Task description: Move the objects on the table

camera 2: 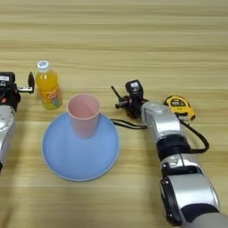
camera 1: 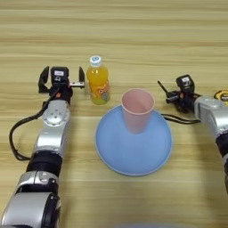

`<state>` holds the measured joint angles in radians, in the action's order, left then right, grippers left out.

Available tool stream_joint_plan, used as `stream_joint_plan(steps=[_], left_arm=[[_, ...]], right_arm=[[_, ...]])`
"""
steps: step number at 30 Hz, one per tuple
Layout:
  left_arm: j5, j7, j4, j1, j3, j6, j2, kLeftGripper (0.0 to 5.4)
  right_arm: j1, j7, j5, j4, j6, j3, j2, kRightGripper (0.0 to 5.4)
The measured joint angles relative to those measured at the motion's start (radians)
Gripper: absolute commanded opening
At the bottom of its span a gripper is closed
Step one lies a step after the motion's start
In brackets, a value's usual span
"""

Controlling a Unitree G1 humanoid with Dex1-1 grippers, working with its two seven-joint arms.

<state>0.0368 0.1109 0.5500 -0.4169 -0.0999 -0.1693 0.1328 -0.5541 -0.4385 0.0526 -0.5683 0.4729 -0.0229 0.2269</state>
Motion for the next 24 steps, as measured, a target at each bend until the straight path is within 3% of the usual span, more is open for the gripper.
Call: stream_joint_plan(steps=[9, 18, 24], left_arm=[[0.000, 0.005, -0.009, 0.002, 0.005, 0.006, -0.001, 5.40], [0.000, 0.006, -0.010, 0.002, 0.005, 0.006, -0.002, 5.40], [0.000, 0.006, -0.009, 0.002, 0.005, 0.006, -0.001, 5.40]], right_arm=[[0.121, 0.017, 0.033, 0.201, 0.109, -0.033, 0.045, 0.31], [0.143, 0.017, 0.050, 0.231, 0.123, -0.042, 0.062, 0.31], [0.180, 0.012, 0.055, 0.264, 0.074, -0.016, 0.054, 0.98]])
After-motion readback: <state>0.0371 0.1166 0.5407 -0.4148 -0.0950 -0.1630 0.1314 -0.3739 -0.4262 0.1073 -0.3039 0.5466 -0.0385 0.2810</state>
